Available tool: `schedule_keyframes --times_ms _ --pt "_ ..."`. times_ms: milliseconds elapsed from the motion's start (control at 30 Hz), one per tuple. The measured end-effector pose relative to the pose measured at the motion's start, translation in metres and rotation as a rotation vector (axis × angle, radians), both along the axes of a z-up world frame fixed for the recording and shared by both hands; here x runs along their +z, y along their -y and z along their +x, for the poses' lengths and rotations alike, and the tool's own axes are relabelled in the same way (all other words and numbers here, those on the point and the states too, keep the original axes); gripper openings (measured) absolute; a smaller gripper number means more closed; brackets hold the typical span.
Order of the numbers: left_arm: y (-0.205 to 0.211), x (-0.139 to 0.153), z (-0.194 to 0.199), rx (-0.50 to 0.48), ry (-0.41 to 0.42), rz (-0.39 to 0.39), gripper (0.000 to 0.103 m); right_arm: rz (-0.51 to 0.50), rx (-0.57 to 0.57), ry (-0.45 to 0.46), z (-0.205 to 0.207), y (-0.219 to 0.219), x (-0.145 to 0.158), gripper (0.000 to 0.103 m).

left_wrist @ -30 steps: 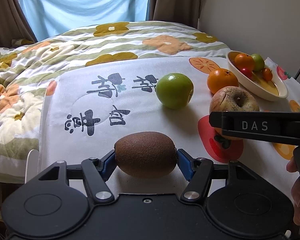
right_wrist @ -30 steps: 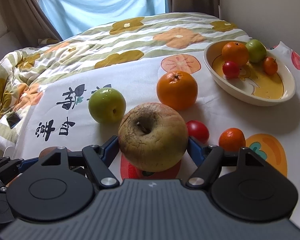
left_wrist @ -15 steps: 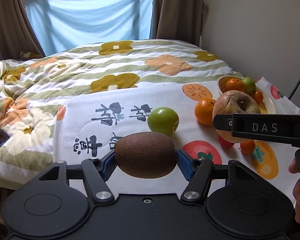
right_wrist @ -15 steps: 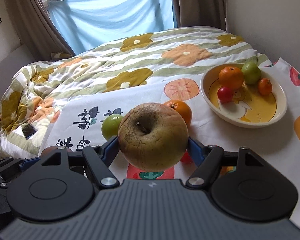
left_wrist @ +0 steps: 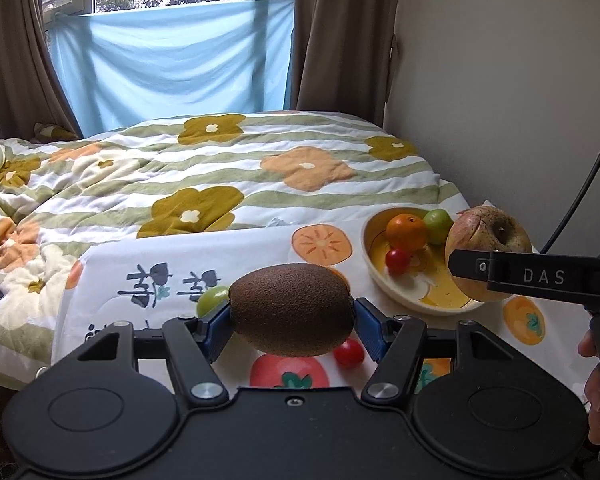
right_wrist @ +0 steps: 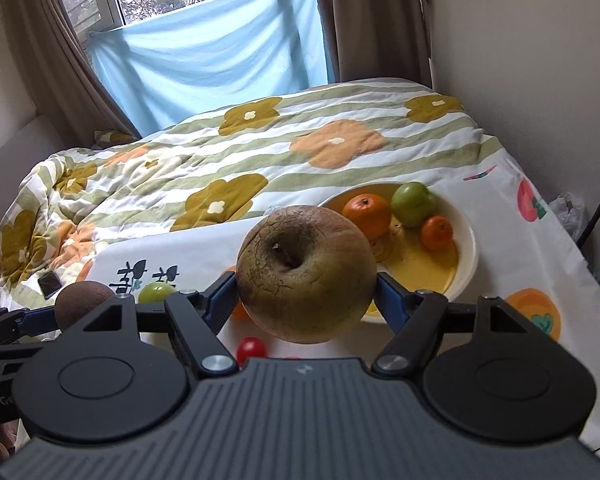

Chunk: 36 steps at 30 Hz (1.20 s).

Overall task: Organize fruits
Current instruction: 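Carry the kiwi toward the white bowl with the left gripper while the right lifts the yellow-brown apple, then lower the kiwi into the bowl and open the left gripper while the right sets the apple there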

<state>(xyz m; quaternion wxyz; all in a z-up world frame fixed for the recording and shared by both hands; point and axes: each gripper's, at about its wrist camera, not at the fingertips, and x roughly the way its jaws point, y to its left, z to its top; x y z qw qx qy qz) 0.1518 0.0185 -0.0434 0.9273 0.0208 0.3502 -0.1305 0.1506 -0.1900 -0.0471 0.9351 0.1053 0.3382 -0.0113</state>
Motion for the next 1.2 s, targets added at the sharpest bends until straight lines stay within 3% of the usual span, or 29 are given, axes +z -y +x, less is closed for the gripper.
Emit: schedule_keyframes --times_ms 433,767,1200 --pt "0.095 -0.009 0.04 -0.063 0.01 -0.001 0.068 -0.018 -0.003 -0.01 0.025 0.094 -0.003 0.088" --pt "0.149 -0.048 0.074 -0.103 -0.031 0.055 0.068 -0.001 0.018 -0.044 0.047 0.136 -0.025 0.088" --pt "0.184 -0.097 0.094 -0.127 -0.133 0.129 0.068 0.021 0.037 -0.084 0.063 0.164 -0.052 0.088"
